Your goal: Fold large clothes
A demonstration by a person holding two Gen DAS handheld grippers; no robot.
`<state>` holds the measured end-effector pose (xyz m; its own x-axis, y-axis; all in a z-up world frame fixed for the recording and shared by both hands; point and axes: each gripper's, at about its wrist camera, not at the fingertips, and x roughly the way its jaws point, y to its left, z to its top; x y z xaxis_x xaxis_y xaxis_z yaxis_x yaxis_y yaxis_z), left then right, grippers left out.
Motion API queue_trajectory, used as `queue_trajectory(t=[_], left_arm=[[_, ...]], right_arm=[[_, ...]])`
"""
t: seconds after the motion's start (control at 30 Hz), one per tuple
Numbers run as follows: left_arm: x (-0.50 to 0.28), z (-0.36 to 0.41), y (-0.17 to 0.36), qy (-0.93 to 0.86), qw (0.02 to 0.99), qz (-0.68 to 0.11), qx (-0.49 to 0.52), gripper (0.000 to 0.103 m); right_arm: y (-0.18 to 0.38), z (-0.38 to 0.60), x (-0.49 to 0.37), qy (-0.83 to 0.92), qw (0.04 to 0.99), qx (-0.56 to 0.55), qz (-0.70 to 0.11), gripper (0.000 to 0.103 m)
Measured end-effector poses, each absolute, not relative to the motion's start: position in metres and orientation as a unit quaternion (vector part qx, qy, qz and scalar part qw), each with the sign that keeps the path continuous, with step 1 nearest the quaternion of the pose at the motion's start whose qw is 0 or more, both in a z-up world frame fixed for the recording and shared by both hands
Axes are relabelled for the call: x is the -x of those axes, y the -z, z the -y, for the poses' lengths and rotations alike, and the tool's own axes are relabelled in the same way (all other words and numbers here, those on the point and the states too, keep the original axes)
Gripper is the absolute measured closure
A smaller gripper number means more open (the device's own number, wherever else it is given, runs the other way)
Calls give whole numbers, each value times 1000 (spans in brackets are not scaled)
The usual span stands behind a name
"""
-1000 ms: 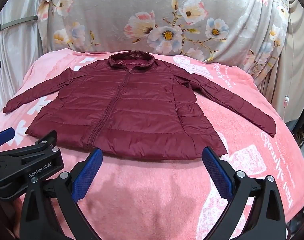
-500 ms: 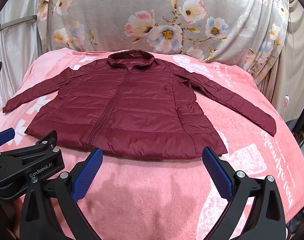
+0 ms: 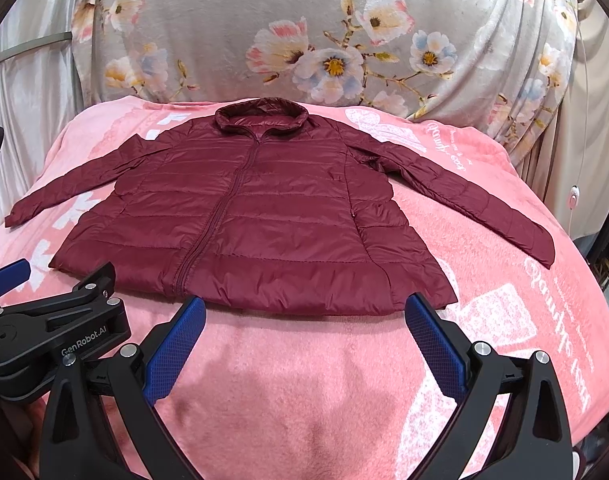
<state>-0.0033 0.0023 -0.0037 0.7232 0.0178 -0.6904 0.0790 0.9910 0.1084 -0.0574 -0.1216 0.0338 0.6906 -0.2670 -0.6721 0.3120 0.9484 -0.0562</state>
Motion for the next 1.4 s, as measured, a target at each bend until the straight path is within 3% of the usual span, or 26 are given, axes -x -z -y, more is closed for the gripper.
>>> queue_trajectory(t=[1.4], left_arm=[[7,-9,19,16,924,-377,-66,5]], right_arm=[[-20,122,59,156,917,-38,-364,5]])
